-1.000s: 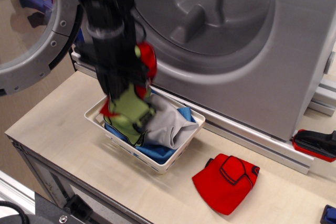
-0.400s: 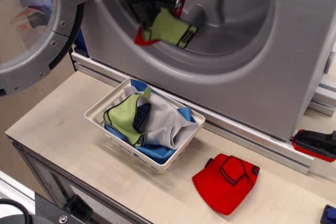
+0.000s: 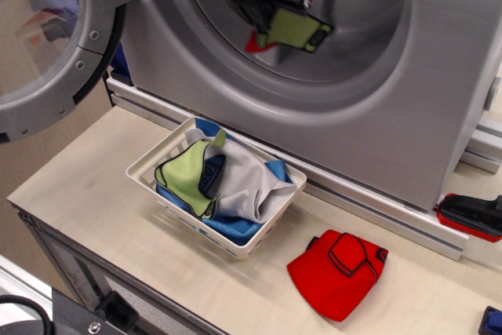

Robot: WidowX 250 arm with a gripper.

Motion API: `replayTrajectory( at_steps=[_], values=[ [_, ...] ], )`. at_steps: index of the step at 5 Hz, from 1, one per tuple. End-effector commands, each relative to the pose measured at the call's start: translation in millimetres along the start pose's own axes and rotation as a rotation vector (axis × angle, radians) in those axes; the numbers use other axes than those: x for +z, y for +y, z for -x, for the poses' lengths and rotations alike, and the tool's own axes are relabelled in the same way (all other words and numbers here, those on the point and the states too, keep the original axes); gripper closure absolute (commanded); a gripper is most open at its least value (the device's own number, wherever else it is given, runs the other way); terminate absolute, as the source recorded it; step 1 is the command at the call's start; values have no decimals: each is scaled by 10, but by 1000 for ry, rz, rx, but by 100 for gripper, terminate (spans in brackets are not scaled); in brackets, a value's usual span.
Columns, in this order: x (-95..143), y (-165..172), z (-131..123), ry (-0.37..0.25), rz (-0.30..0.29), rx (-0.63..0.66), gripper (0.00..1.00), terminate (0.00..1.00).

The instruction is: Put clothes in laundry machine

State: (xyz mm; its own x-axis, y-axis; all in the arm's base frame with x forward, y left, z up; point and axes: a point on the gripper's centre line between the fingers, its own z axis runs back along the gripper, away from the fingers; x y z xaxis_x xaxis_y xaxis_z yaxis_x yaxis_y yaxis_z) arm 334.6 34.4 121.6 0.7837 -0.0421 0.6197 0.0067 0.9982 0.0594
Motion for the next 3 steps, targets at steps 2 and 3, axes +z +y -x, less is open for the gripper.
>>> replayTrajectory(
  at_steps=[2,3],
  values=[
    [-389,6,-510,-191,-46,8,100,0],
    [-361,29,-544,-154,-56,14,0,0]
  ],
)
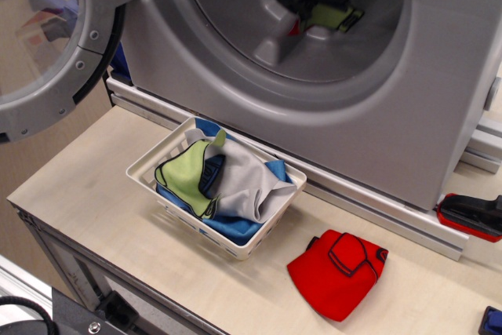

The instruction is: Put clothes in laundry machine

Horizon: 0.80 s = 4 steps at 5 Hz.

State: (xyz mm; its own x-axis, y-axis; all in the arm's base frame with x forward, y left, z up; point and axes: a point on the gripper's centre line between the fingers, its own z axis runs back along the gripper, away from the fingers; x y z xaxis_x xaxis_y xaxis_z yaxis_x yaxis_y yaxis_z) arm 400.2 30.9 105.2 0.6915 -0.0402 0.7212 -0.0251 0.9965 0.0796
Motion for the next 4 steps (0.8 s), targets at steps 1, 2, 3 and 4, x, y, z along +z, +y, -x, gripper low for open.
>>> replayTrajectory(
  at_steps=[1,2,3,4],
  values=[
    [250,101,-122,-18,5,48,0,0],
    [385,159,-104,7,56,61,0,0],
    [631,220,20,17,98,55,0,0],
    [850,289,185,70,128,37,0,0]
  ],
)
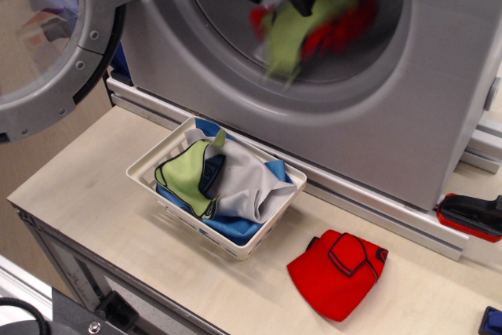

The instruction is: Put clothes in laundry machine

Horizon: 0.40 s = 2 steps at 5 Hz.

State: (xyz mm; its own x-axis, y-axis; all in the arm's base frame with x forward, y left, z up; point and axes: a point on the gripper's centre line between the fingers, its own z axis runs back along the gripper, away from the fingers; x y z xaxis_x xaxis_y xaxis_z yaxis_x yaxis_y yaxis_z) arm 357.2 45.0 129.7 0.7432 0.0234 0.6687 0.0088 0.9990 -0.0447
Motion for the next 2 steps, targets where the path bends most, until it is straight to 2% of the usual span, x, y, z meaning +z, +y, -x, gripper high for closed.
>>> replayTrajectory(
  at_steps=[1,2],
  values=[
    [555,133,267,77,36,-59,0,0],
    [728,140,390,166,49,-93,0,0]
  ],
)
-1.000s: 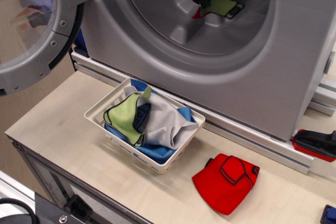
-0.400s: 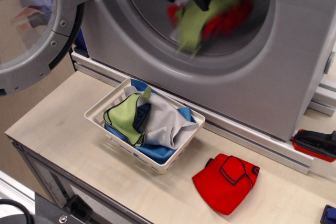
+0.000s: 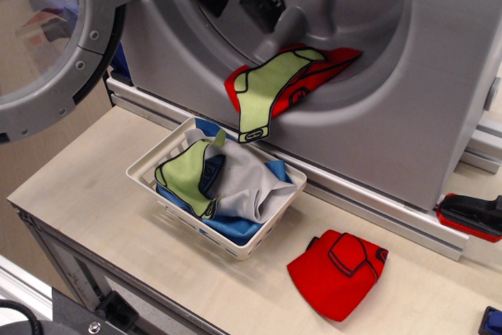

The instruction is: Put clothes in laundry machine

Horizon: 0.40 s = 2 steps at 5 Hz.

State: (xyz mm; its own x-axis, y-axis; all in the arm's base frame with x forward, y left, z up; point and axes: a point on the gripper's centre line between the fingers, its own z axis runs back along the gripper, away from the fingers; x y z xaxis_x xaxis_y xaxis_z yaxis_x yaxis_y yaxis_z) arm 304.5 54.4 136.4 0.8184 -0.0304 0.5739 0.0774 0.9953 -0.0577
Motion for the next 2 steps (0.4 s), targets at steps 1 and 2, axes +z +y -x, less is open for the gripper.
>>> replayTrajectory(
  at_steps=[1,2],
  values=[
    [316,33,88,43,-6,-46,0,0],
    [316,33,88,43,-6,-46,0,100]
  ],
)
